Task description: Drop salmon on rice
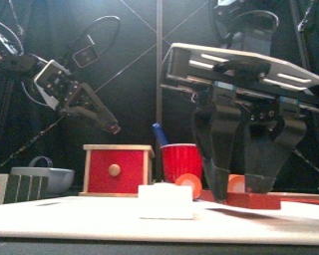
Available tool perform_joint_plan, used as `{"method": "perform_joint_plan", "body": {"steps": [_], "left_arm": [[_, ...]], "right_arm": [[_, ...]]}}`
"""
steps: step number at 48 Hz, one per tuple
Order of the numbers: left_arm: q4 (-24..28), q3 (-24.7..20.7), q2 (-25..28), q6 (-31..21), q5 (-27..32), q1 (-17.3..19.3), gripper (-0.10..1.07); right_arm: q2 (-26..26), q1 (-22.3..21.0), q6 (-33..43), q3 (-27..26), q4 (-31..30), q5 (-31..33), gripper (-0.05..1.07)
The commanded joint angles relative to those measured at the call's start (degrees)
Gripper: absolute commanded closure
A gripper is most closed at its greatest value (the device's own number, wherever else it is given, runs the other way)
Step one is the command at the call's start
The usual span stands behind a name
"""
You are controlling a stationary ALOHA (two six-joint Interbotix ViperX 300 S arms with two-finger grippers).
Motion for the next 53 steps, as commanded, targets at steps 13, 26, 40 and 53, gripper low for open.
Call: {"method": "perform_joint_plan", "body": {"steps": [13, 26, 40, 53], "left_arm": [[0.62, -0.53, -0.62, 0.18, -0.26, 0.18, 0.20], [1.76, -0.26, -1.67, 0.18, -0.26, 0.09, 0.20], [3.69, 1.32, -3.60, 0.09, -0.26, 1.05, 0.20], [4.31, 2.02, -4.75, 0.18, -0.26, 1.85, 0.20]], "right_arm": [[-1.93, -0.70, 0.18, -8.44, 0.62, 1.67, 0.32], [2.11, -1.58, 0.26, -15.82, 0.26, 7.73, 0.32], [4.75, -2.20, 3.25, -18.11, 0.53, 9.40, 0.32], [4.92, -1.85, 7.47, -17.05, -0.88, 9.40, 0.32]]}}
